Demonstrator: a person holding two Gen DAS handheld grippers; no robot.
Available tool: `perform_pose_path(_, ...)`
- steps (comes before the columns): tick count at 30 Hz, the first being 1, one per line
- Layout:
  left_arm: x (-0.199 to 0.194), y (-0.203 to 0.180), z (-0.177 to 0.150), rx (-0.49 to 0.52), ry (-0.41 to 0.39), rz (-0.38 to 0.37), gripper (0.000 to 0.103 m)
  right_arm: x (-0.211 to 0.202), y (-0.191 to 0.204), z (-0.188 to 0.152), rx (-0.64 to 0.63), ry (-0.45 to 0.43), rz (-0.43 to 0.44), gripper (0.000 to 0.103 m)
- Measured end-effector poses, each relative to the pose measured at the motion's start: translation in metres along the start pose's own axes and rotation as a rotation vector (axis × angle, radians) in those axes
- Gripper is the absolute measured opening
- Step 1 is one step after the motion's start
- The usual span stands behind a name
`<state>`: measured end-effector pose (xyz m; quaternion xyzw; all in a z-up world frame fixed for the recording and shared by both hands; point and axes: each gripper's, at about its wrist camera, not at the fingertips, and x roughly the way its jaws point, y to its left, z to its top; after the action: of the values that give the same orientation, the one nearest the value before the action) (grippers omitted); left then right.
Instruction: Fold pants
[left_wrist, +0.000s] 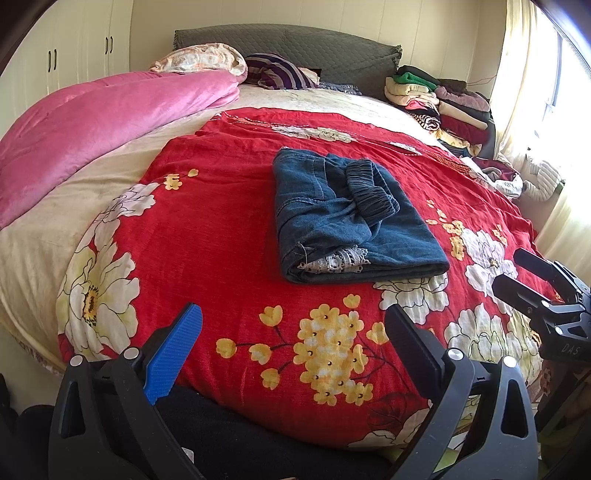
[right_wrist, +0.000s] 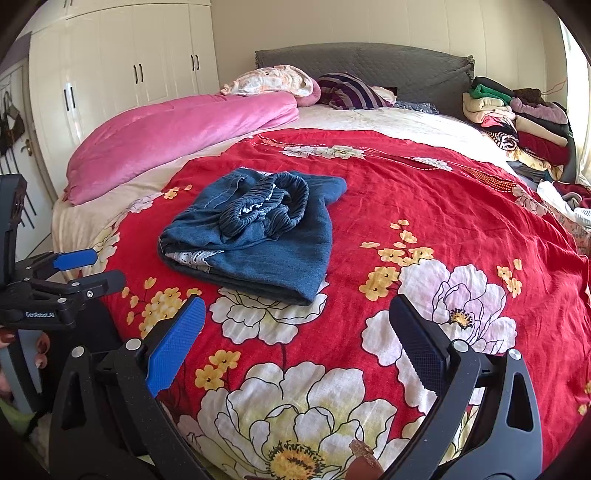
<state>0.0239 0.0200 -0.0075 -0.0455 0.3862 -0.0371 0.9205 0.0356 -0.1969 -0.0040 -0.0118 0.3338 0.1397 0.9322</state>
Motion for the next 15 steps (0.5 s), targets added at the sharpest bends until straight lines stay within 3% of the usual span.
perform_pose_path(15,-0.0021,0.0001,0.0003,-0.001,0.005,-0.005,0.099,-0.0014,-0.0042,0.0002,0.005,-0.007,-0.01,0.094)
